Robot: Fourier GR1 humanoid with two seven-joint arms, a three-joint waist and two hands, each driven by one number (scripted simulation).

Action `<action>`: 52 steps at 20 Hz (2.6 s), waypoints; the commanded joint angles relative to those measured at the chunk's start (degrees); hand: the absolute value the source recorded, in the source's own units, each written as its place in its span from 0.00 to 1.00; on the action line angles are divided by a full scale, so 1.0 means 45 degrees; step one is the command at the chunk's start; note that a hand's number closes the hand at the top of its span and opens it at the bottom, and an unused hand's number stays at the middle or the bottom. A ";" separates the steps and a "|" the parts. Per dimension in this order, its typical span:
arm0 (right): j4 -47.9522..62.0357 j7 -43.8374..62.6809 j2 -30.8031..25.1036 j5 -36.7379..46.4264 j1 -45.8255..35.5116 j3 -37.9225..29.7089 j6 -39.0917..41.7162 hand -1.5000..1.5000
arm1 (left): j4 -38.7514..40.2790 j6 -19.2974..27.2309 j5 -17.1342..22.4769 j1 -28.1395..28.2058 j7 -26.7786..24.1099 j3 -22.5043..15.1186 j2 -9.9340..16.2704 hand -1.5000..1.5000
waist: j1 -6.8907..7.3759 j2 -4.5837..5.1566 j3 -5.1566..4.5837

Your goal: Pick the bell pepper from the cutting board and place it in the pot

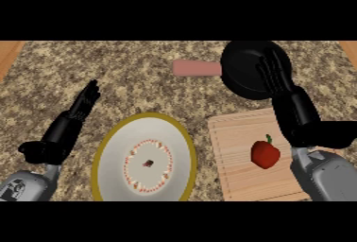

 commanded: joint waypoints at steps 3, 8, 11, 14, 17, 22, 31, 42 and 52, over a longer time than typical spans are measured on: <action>0.1351 -0.0867 -0.1442 0.0142 0.1266 -0.2356 -0.0253 1.00 | 0.0081 0.0799 0.0758 0.0032 0.0705 0.1635 0.0036 0.50 | 0.0016 -0.0383 0.0019; 0.3685 -0.0868 -0.4854 0.4186 0.3568 -0.2440 -0.1675 1.00 | 0.0119 0.2087 0.1277 0.0210 0.1454 0.2439 -0.0382 0.50 | -0.0335 -0.0255 -0.0056; 0.3437 -0.3740 -0.2706 0.2885 0.4842 -0.3959 -0.3119 0.00 | -0.0945 0.2852 0.1173 0.0364 0.2680 0.2062 -0.0720 0.50 | -0.0182 -0.0476 0.0051; 0.2441 -0.5516 -0.2078 0.2471 0.5794 -0.4268 -0.2566 0.00 | -0.1411 0.2517 0.1152 0.0469 0.3190 0.2563 -0.0321 0.50 | -0.0011 -0.0452 0.0015; 0.0285 -0.4545 -0.3111 0.2744 0.6587 -0.4538 -0.2032 0.00 | -0.1448 0.2497 0.0887 0.0313 0.3243 0.2767 -0.0499 0.50 | -0.0046 -0.0458 -0.0001; -0.1850 -0.0730 -0.4520 0.3549 0.7096 -0.3358 -0.0986 0.00 | -0.0921 0.2187 0.0917 0.0046 0.3233 0.2854 -0.0696 0.50 | 0.0047 -0.0429 -0.0026; -0.3335 0.5294 -0.7528 0.4339 0.5739 -0.1167 0.2532 0.00 | -0.1407 0.2748 0.0279 -0.0213 0.3611 0.2371 -0.0985 0.50 | 0.0421 -0.0385 -0.0034; -0.2531 1.0279 -0.4247 0.5516 0.1725 0.1519 0.4292 0.00 | -0.1998 0.2456 -0.0049 -0.0033 0.4401 0.3069 -0.1021 0.50 | 0.0313 -0.0399 0.0003; -0.1631 1.1289 -0.2807 0.7388 0.1905 0.1106 0.5586 0.00 | -0.0995 0.1363 -0.0513 -0.0007 0.3648 0.3796 -0.1932 0.50 | 0.0141 -0.0402 0.0001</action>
